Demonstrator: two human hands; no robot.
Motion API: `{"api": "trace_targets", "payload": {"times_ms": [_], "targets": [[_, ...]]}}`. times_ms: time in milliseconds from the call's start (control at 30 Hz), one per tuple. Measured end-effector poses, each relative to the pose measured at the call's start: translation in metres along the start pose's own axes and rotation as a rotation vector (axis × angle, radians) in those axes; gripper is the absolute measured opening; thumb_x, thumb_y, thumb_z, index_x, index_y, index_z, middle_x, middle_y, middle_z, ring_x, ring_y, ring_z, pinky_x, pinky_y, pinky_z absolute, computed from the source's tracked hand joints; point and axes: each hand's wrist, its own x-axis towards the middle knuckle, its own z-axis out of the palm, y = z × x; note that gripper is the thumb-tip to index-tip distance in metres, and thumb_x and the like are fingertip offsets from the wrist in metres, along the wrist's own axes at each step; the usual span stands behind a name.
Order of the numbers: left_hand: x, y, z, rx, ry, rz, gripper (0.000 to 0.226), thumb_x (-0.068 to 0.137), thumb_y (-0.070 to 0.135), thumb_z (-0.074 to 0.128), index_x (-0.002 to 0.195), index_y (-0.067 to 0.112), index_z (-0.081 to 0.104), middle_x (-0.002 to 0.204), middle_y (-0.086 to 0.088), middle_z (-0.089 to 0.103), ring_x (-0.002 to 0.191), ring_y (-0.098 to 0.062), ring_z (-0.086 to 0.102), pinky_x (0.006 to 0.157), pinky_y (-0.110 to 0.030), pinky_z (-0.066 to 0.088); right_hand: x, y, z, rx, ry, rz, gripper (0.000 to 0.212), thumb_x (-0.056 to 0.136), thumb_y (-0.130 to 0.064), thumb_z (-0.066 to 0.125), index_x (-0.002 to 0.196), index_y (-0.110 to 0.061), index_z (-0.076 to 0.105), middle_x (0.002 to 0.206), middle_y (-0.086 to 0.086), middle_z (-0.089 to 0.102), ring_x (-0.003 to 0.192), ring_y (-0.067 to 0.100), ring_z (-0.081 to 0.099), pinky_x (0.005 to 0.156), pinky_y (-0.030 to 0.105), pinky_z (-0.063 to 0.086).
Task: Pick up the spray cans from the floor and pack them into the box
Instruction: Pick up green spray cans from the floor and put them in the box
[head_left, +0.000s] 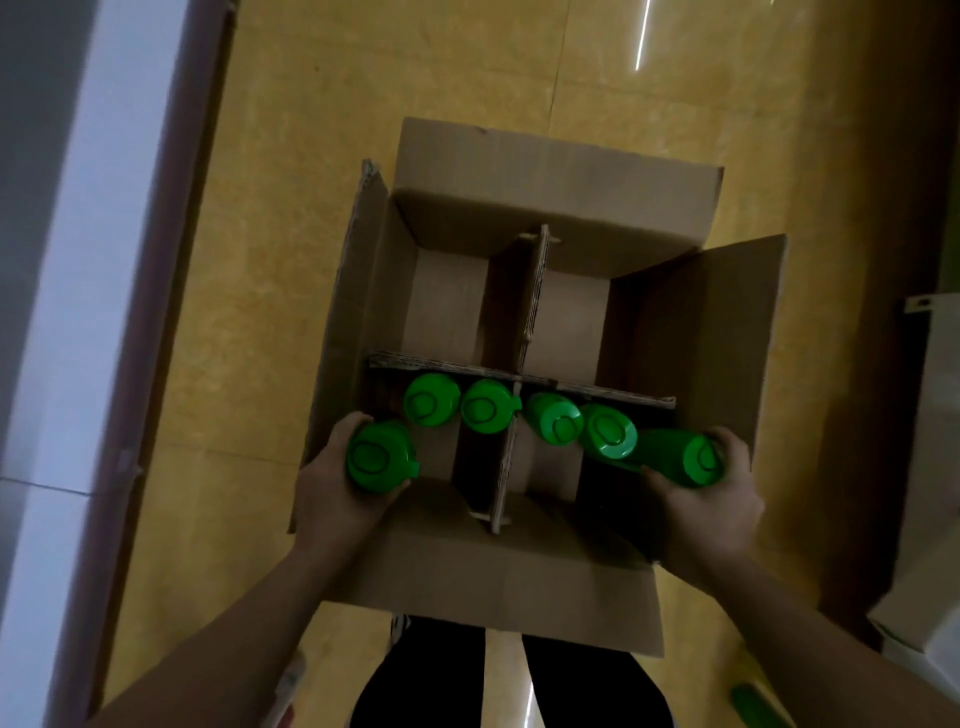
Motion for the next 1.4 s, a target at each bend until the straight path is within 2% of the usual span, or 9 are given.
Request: {"api": "trace_targets", "payload": {"times_ms": [167,300,500,667,767,900,1000,1200,1400], "targets": [[0.011,-0.01,0.017,-0.094,0.037,-0.065,0.09,0.052,0.028,0.099,0.129,0.028,0.053,0.109,0.012,0.06,0.108,-0.011,0.053,0.09,-0.029,0.043,0.01,0.009,0.015,-0.1,-0.051,-0.126,0.072,0.077,-0.007,0.084,0.139,-0.019,0.051,0.129,0.01,0.062,0.117,0.024,0.058,0.097,0.046,0.054],[0.015,-0.017,0.025,-0.072,0.041,-0.103,0.089,0.052,0.029,0.099,0.13,0.027,0.056,0.109,0.015,0.058,0.108,-0.007,0.052,0.091,-0.026,0.042,0.021,0.014,0.023,-0.224,-0.068,-0.211,0.07,0.078,-0.006,0.082,0.139,-0.014,0.051,0.133,0.009,0.06,0.124,0.026,0.055,0.1,0.039,0.047],[0.007,-0.011,0.019,-0.023,0.133,-0.111,0.088,0.062,0.033,0.094,0.132,0.039,0.042,0.112,0.014,0.051,0.105,-0.008,0.049,0.088,-0.026,0.045,0.029,0.014,0.024,-0.386,-0.073,-0.243,0.074,0.075,-0.016,0.085,0.14,-0.015,0.049,0.133,0.01,0.059,0.125,0.028,0.049,0.101,0.046,0.044],[0.002,0.012,0.027,-0.127,0.311,-0.305,0.08,0.065,0.033,0.092,0.126,0.024,0.04,0.118,-0.002,0.057,0.103,-0.013,0.049,0.075,-0.021,0.04,0.03,0.015,0.022,-0.386,-0.076,-0.232,0.073,0.075,-0.018,0.085,0.139,-0.015,0.05,0.131,0.01,0.061,0.123,0.028,0.051,0.098,0.045,0.045],[0.011,0.022,0.029,-0.149,0.35,-0.346,0.078,0.068,0.029,0.092,0.126,0.019,0.04,0.126,-0.011,0.059,0.112,-0.023,0.055,0.079,-0.026,0.043,0.03,0.015,0.024,-0.371,-0.069,-0.236,0.073,0.074,-0.016,0.085,0.138,-0.014,0.05,0.13,0.011,0.061,0.122,0.029,0.051,0.098,0.045,0.044],[0.027,0.033,0.031,-0.188,0.383,-0.34,0.078,0.068,0.028,0.091,0.127,0.022,0.04,0.12,0.0,0.054,0.104,-0.012,0.048,0.076,-0.021,0.043,0.032,0.015,0.022,-0.378,-0.062,-0.266,0.077,0.076,-0.019,0.086,0.142,-0.015,0.047,0.132,0.011,0.061,0.122,0.03,0.053,0.098,0.046,0.045],[0.042,0.036,0.031,-0.159,0.334,-0.302,0.074,0.07,0.022,0.09,0.125,0.021,0.041,0.117,0.002,0.053,0.105,-0.013,0.05,0.078,-0.023,0.046,0.032,0.015,0.02,-0.394,-0.089,-0.289,0.078,0.078,-0.021,0.085,0.145,-0.017,0.045,0.136,0.01,0.058,0.125,0.029,0.052,0.102,0.048,0.046],[0.061,0.03,0.028,-0.014,0.216,-0.281,0.063,0.071,0.017,0.088,0.119,0.017,0.047,0.12,-0.013,0.062,0.112,-0.031,0.061,0.078,-0.031,0.048,0.03,0.014,0.02,-0.36,-0.106,-0.292,0.072,0.081,-0.017,0.083,0.144,-0.014,0.049,0.137,0.01,0.058,0.127,0.029,0.051,0.105,0.049,0.045],[0.053,0.029,0.023,0.118,0.161,-0.088,0.083,0.079,0.021,0.081,0.148,0.021,0.034,0.128,-0.018,0.06,0.117,-0.036,0.058,0.097,-0.041,0.046,0.028,0.009,0.023,-0.369,-0.09,-0.316,0.071,0.08,-0.005,0.081,0.143,-0.011,0.05,0.139,0.013,0.058,0.13,0.031,0.049,0.107,0.042,0.038]]}}
